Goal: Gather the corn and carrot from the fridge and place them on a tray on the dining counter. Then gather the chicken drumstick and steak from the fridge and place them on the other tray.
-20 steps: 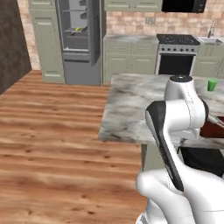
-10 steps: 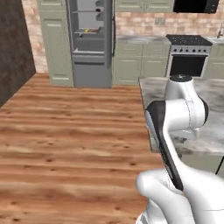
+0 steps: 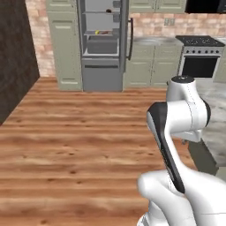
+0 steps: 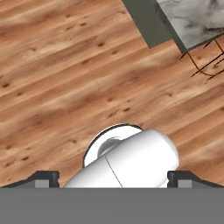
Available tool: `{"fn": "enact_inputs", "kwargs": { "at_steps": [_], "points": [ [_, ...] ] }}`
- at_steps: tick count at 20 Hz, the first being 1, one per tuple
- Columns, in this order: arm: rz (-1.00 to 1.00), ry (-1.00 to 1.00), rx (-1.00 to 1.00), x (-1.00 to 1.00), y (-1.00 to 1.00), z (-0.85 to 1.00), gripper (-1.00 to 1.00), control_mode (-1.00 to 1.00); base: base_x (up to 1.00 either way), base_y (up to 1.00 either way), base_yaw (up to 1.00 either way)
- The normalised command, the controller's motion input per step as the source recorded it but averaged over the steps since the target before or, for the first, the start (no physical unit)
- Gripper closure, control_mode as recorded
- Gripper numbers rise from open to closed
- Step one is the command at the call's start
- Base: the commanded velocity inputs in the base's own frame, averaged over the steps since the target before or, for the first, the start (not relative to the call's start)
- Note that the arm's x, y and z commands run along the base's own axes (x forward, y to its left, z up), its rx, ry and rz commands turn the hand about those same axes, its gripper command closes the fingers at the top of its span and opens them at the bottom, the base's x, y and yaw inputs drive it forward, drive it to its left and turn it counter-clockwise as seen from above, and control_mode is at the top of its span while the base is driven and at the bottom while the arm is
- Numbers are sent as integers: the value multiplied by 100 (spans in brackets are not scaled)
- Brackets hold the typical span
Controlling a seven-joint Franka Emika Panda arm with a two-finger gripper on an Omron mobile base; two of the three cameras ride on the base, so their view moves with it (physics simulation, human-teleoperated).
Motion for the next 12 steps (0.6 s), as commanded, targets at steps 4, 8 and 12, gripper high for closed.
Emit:
{"fn": "enact_inputs", "kwargs": {
  "at_steps": [4, 8, 12],
  "points": [
    [0, 0, 0, 0, 0, 0, -100, 100, 100, 95, -29],
    [0, 0, 0, 0, 0, 0, -100, 100, 84, 81, -31],
    [0, 0, 0, 0, 0, 0, -100, 100, 100, 94, -35]
  ]
}}
